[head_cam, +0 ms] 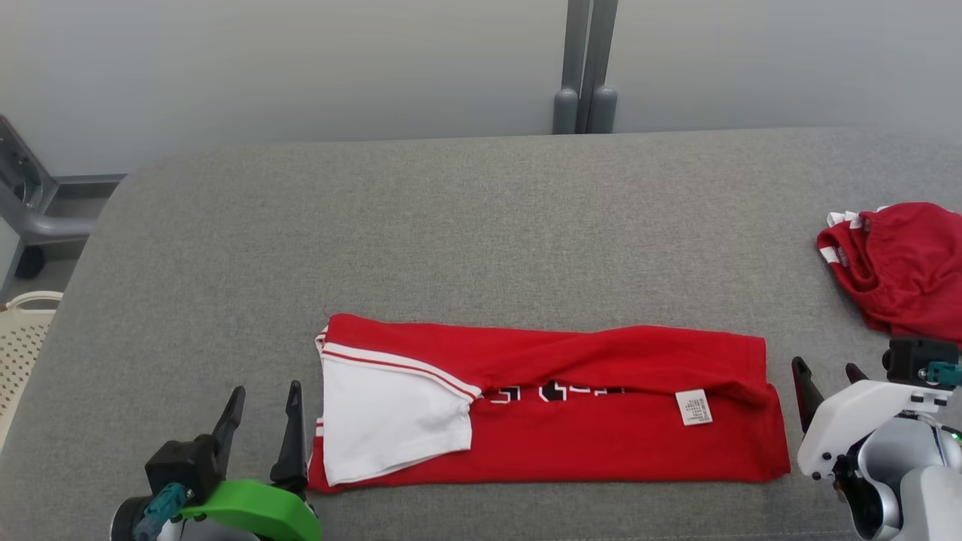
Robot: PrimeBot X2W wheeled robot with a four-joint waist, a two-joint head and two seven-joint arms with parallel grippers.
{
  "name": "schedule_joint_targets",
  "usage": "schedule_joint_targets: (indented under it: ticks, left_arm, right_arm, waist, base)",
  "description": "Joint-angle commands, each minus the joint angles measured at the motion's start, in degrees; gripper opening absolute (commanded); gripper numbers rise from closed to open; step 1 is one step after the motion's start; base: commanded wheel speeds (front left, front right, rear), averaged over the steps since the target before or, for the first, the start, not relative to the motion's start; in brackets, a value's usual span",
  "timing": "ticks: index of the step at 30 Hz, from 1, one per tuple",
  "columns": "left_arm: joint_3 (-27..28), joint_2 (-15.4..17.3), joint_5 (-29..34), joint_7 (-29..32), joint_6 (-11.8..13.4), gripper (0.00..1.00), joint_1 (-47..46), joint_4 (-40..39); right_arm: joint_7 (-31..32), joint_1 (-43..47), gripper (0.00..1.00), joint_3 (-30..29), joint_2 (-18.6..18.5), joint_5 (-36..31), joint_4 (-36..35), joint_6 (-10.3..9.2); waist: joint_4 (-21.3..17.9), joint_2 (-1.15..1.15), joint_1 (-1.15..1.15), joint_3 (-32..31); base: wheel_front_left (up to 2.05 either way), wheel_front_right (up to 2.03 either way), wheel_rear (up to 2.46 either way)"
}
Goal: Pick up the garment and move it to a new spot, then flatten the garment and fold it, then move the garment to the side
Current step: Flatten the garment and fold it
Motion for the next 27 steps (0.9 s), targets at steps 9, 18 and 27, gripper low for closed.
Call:
schedule_joint_targets:
  ticks: [9, 18, 27]
  left_arm:
    - [0.01, -1.4, 1.24, -0.28, -1.57, 1.0, -4.15, 1.63]
    - [0.05, -2.21, 1.77, -0.28, -2.64, 1.0, -5.0, 3.68]
    - [0.3, -2.59, 2.0, -0.29, -3.29, 1.0, -4.68, 4.62]
  right_arm:
    - [-0.24, -6.64, 1.0, -1.66, -0.13, -1.32, 6.85, -0.02]
    - [1.07, -6.65, 1.0, -1.68, -0.15, -1.58, 12.85, -0.02]
    - [5.34, -4.04, 1.0, -1.25, -0.14, -1.97, 11.47, -0.02]
  waist:
    - [2.08, 0.0, 0.0, 5.3]
    - [3.03, 0.0, 0.0, 5.72]
    - [2.83, 0.0, 0.0, 5.16]
  base:
    - [0.0, 0.0, 0.0]
    - [0.0, 0.0, 0.0]
    - [0.0, 0.0, 0.0]
